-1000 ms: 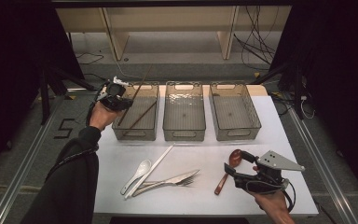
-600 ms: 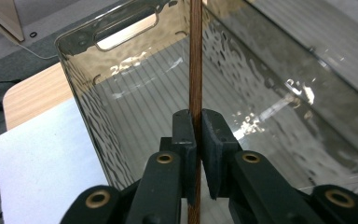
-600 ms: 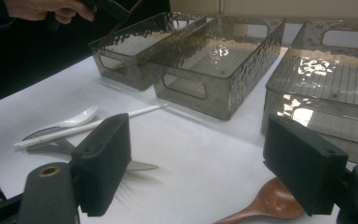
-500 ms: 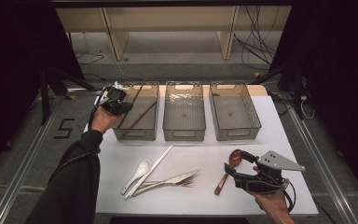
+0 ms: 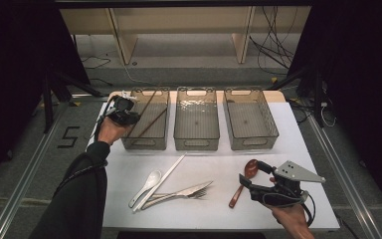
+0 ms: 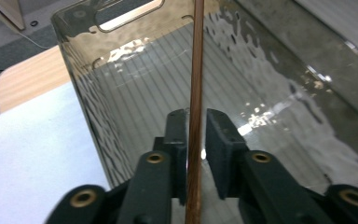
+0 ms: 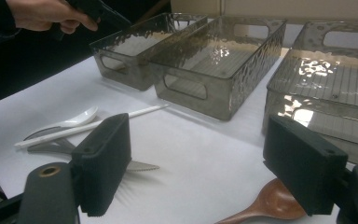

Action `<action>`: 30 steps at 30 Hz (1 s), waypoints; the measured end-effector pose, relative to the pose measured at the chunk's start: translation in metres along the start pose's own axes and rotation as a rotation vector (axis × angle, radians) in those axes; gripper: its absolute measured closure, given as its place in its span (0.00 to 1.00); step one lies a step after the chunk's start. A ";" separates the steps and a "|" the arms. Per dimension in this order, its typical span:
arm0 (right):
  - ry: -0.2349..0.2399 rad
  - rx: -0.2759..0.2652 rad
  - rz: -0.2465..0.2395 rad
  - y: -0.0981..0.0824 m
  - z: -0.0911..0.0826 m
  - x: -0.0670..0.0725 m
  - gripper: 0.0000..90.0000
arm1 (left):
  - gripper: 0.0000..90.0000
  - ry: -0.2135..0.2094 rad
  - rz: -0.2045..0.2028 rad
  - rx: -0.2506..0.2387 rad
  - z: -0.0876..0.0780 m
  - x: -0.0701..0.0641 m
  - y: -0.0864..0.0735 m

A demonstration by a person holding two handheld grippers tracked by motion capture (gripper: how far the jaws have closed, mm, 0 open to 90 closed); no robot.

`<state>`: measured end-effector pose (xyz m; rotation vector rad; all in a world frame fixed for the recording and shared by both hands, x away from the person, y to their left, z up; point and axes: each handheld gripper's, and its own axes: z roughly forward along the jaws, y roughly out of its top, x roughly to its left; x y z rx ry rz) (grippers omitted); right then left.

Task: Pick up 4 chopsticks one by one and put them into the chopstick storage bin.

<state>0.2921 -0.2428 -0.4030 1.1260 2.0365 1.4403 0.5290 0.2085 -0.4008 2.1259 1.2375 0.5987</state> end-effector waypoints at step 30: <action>-0.004 -0.001 -0.009 0.000 0.000 0.001 0.27 | 0.27 -0.251 0.041 0.078 -0.067 -0.084 -0.051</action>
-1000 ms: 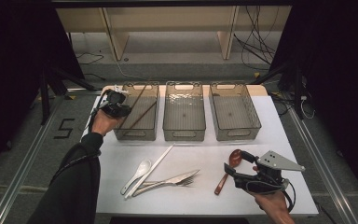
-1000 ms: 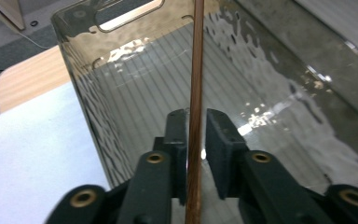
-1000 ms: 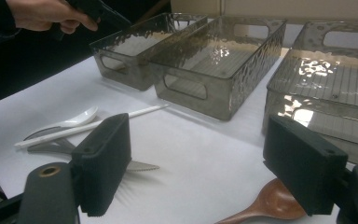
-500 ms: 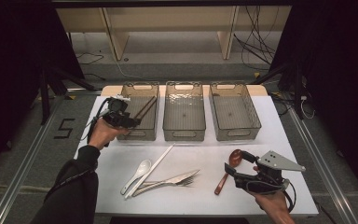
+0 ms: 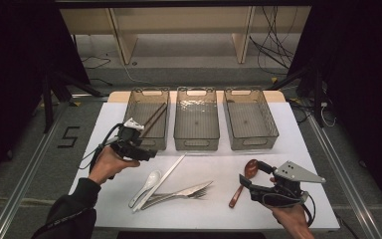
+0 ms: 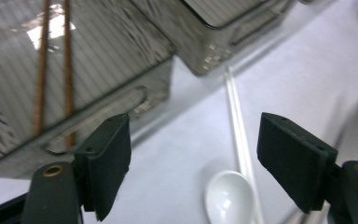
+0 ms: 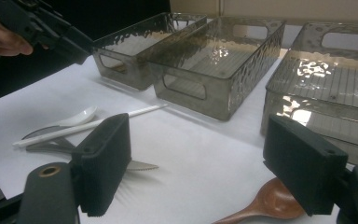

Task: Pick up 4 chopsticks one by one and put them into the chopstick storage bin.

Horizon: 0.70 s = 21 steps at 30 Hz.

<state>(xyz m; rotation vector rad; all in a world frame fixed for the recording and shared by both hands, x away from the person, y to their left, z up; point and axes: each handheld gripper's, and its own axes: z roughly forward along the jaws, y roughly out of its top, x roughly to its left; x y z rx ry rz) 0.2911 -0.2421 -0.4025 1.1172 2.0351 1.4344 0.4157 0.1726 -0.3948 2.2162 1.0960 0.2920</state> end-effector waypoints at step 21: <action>-0.003 0.001 -0.005 0.000 0.000 0.000 0.27 | 0.23 -0.141 -0.003 0.181 0.010 -0.052 -0.038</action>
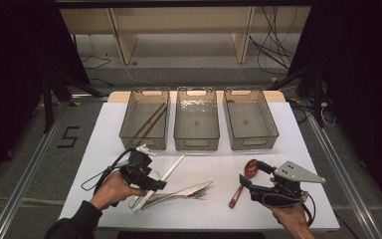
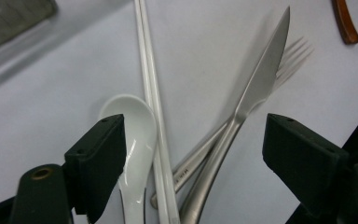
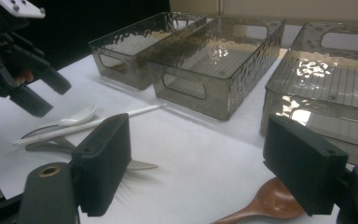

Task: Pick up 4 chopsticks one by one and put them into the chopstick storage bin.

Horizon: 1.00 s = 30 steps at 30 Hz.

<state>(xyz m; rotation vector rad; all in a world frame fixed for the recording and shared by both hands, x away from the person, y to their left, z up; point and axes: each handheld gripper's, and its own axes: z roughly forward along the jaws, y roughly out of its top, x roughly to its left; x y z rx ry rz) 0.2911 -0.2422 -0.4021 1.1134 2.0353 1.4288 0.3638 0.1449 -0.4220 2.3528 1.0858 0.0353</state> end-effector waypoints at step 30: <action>0.003 0.001 -0.007 0.000 0.001 0.002 0.27 | 0.55 0.013 -0.029 0.101 0.025 0.003 -0.010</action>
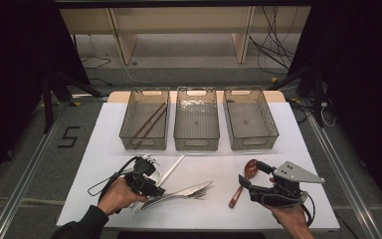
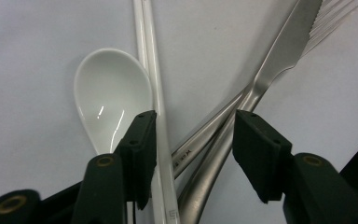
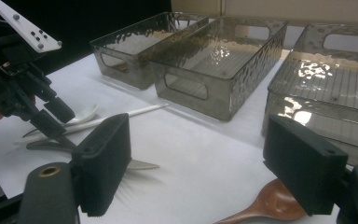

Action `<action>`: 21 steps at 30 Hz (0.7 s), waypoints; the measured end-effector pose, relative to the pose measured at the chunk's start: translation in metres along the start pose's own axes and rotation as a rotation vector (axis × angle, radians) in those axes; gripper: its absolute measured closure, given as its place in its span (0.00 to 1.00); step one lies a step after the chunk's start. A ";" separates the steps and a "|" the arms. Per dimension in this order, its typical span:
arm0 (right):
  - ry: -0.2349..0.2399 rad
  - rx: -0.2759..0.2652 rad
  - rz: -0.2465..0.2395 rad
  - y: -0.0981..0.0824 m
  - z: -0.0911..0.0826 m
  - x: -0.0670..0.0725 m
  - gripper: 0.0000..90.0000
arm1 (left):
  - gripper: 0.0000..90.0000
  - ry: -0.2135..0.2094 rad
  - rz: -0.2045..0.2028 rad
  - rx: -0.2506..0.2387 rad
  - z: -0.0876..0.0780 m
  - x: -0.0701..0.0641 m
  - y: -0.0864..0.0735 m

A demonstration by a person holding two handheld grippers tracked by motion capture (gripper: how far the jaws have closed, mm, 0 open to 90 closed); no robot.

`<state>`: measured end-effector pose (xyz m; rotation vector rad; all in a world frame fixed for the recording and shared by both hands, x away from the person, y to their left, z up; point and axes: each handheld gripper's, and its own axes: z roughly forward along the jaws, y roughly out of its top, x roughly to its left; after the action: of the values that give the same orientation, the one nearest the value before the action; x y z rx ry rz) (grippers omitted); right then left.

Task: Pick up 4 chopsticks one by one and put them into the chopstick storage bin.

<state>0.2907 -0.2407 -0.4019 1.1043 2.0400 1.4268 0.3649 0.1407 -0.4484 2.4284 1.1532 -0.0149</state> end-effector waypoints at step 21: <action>0.002 0.002 0.000 0.000 0.000 0.000 0.27 | 0.67 -0.003 -0.007 0.057 0.012 0.002 0.000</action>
<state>0.2908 -0.2404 -0.4020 1.1037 2.0429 1.4264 0.3681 0.1371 -0.4600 2.4733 1.1754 -0.0538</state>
